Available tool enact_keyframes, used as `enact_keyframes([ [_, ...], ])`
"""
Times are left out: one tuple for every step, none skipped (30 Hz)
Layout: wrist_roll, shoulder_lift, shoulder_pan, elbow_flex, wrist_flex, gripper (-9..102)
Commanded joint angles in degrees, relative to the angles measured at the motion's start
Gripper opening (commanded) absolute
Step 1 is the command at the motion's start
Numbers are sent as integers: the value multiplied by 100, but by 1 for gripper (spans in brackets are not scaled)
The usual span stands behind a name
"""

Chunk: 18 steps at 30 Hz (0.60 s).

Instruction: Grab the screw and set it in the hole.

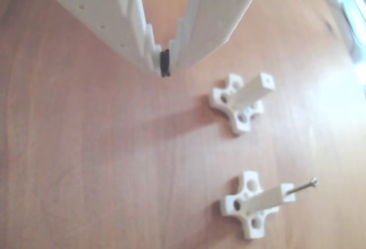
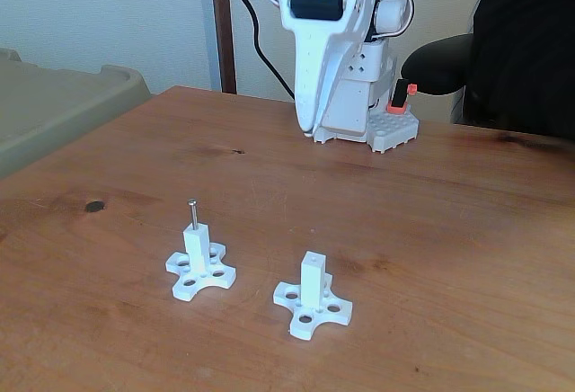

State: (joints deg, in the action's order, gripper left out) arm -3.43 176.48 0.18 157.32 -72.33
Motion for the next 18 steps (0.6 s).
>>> enact_keyframes([
  [70, -624, 44, -914, 193, -4],
  [88, -835, 62, -1081, 193, -4],
  [97, -1011, 79, -1239, 176, -4],
  [105, -1187, 97, -1397, 167, -4],
  [141, -1380, 114, -1573, 149, -4],
  [158, -1529, 123, -1714, 132, -4],
  [185, -1714, 132, -1881, 114, -4],
  [211, -1907, 132, -2074, 70, -4],
  [237, -2013, 132, -2197, 26, -4],
  [264, -2136, 132, -2347, -26, -4],
  [308, -2294, 132, -2531, -79, -4],
  [343, -2452, 141, -2707, -158, -4],
  [387, -2602, 141, -2892, -255, -4],
  [422, -2786, 141, -3103, -352, -4],
  [457, -2927, 141, -3252, -396, -4],
  [501, -3067, 149, -3384, -439, -4],
  [554, -3234, 149, -3533, -475, -4],
  [580, -3375, 149, -3647, -492, -4],
])
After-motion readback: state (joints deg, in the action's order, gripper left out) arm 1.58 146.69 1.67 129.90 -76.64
